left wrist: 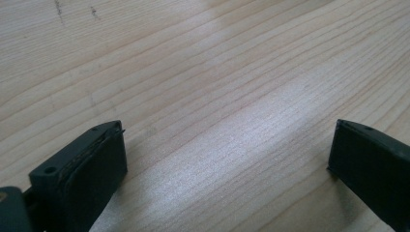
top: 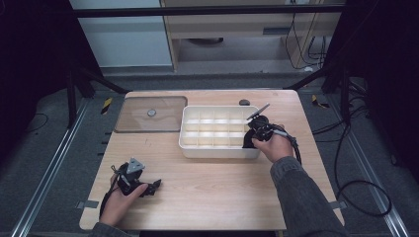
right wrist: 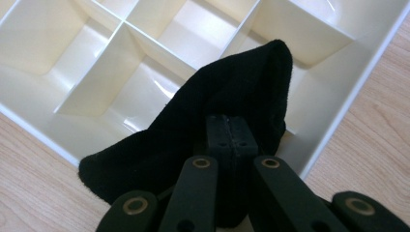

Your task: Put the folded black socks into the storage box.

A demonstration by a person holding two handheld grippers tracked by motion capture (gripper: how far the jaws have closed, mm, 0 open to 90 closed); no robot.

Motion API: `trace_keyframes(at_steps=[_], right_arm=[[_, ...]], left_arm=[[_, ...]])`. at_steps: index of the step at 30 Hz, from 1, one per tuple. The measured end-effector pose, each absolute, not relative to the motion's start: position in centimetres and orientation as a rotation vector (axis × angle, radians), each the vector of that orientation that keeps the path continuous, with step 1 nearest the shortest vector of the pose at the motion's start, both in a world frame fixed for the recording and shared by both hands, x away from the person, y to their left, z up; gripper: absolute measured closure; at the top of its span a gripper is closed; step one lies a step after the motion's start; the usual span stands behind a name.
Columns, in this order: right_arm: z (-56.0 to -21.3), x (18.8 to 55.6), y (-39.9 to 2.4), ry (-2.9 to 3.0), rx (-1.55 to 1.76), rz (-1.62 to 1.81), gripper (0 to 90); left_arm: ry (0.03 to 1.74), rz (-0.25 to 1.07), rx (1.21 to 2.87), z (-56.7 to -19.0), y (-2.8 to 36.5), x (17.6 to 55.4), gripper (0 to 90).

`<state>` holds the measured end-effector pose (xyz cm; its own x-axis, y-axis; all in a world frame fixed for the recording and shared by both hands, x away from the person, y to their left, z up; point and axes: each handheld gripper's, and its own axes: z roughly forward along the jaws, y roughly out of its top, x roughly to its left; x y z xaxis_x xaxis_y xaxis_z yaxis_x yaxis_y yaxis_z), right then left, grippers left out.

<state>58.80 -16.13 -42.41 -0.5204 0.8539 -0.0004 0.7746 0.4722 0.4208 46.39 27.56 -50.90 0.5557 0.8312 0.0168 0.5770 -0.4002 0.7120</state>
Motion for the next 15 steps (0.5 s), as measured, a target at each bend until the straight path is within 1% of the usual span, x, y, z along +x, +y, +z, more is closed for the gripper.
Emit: trace_keyframes(at_steps=[15], right_arm=[[-43.00,58.66,-16.06,2.508,1.415,0.533,90.0]], left_arm=[[1.122,0.494,2.132,-50.88,27.53,46.41,0.0]])
